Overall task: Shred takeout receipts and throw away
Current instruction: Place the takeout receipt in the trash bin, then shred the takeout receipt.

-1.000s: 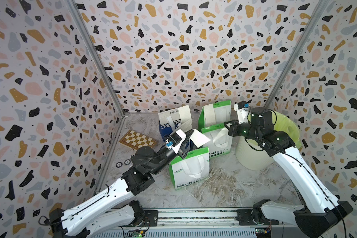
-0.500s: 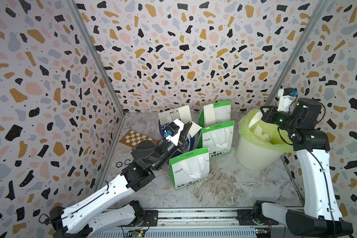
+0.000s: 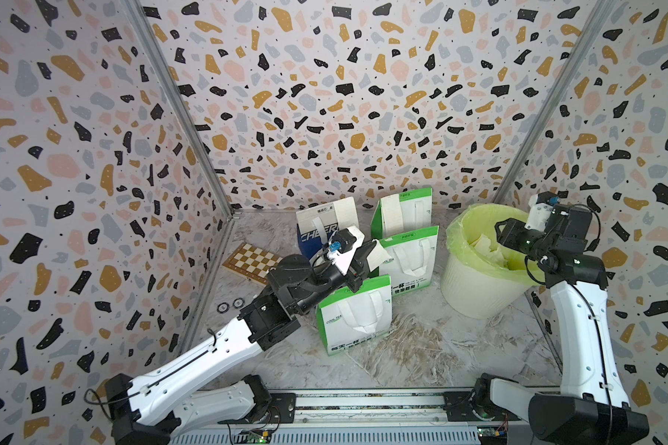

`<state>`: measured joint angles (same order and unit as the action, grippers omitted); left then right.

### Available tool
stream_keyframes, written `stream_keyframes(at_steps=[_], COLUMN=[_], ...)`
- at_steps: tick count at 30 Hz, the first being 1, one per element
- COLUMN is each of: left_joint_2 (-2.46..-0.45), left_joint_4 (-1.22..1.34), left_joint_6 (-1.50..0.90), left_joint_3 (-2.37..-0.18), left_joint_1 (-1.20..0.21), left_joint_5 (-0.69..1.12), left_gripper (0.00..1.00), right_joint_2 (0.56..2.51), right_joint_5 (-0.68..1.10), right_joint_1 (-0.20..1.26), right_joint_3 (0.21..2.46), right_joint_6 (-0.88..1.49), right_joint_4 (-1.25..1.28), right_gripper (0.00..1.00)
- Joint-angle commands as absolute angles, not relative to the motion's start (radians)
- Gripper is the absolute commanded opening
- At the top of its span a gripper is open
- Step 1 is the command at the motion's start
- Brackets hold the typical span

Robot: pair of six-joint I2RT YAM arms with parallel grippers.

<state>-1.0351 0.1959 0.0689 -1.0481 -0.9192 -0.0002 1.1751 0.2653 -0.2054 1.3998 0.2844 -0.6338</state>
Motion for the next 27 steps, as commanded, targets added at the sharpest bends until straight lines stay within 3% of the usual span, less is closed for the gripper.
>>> stream_keyframes(at_steps=[1,10,19,27], left_joint_2=[-1.037,-1.055,-1.068,-1.069], left_joint_4=[0.224,0.242,0.302,0.512], left_joint_6=[0.040,-0.003,-0.109,-0.295], left_joint_3=[-1.091,-1.085,-1.092,-1.035], left_joint_1=[-0.917,-0.915,-0.890,-0.849], left_joint_5=[0.035,0.064,0.134,0.190], left_gripper=[0.00,0.00,0.00,0.00], right_joint_2=[1.198,1.164,1.025,1.040], right_joint_5=[0.398,0.615,1.105,1.035], right_joint_1=[-0.207,-0.205,-0.008,0.297], right_joint_3=[1.428,1.495,1.369,1.286], right_joint_6=[0.277,0.279,0.345,0.311], right_joint_4=[-0.661,-0.624,-0.212,-0.172], right_gripper=[0.64,0.73,0.68,0.72])
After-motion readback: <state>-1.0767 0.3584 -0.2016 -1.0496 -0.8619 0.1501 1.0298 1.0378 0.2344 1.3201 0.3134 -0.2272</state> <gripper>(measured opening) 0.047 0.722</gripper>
